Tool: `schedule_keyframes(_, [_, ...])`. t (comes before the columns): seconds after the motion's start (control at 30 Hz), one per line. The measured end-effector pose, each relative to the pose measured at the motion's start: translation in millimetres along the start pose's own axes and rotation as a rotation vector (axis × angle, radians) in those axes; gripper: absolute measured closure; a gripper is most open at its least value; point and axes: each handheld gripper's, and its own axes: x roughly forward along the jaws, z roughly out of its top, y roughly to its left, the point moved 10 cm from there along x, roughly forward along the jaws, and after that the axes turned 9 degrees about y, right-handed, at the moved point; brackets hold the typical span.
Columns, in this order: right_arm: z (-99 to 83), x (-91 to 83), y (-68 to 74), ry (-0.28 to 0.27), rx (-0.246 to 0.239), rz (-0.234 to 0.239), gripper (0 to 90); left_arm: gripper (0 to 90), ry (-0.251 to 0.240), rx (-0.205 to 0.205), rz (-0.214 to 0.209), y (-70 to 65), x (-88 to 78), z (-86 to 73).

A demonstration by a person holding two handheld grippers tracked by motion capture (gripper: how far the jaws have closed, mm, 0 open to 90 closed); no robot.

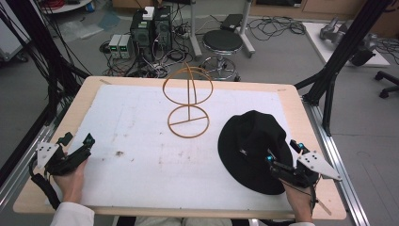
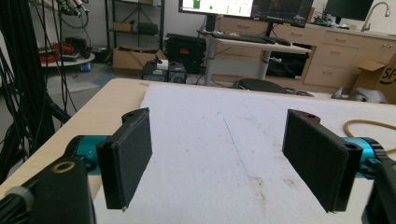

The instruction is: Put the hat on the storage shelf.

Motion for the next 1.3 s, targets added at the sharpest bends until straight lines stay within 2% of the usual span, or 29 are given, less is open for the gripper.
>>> schedule_keyframes(0.13, [-6.5, 5.9, 4.2, 0.042, -0.026, 0.021, 15.8, 24.3, 0.0, 0.0, 0.001, 0.0, 0.0, 0.0])
schedule_keyframes(0.27, [-10.6, 8.7, 5.8, 0.072, -0.029, 0.033, 16.8, 24.2, 0.001, 0.002, 0.002, -0.1, -0.1, 0.0])
schedule_keyframes(0.4, [-15.8, 11.9, 9.8, 0.106, -0.022, 0.074, 21.8, 24.7, 0.005, -0.002, -0.004, -0.6, 0.4, -0.4])
schedule_keyframes(0.47, [-19.8, 14.3, 11.4, 0.132, -0.026, 0.078, 24.1, 24.8, 0.007, -0.001, -0.004, -0.6, 0.5, -0.5])
schedule_keyframes(0.6, [-19.9, 14.9, 11.3, 0.133, -0.026, 0.069, 25.9, 24.8, 0.009, 0.0, -0.007, -0.7, 0.7, -0.8])
schedule_keyframes(0.73, [-19.9, 12.9, 10.5, 0.135, 0.008, 0.097, 42.0, 24.8, 0.01, 0.003, -0.007, -1.0, 0.7, -0.9])
schedule_keyframes(0.9, [-21.9, 11.3, 7.4, 0.163, 0.005, 0.081, 73.5, 24.8, 0.01, 0.004, -0.006, -1.3, 0.9, -0.9])
schedule_keyframes(0.93, [-22.4, 12.3, 7.7, 0.179, -0.006, 0.073, 84.9, 24.8, 0.01, 0.004, -0.007, -1.4, 0.8, -0.9])
schedule_keyframes(1.03, [-22.9, 14.0, 8.5, 0.2, -0.03, 0.051, 87.6, 24.8, 0.008, 0.004, -0.008, -1.9, 0.9, -0.6])
schedule_keyframes(1.2, [-23.4, 14.3, 8.3, 0.207, 0.008, 0.062, 88.1, 24.8, 0.009, 0.006, -0.01, -2.2, 1.4, -0.6])
schedule_keyframes(1.3, [-23.4, 14.5, 8.0, 0.202, 0.008, 0.066, 88.2, 24.8, 0.009, 0.005, -0.01, -2.1, 1.3, -0.4])
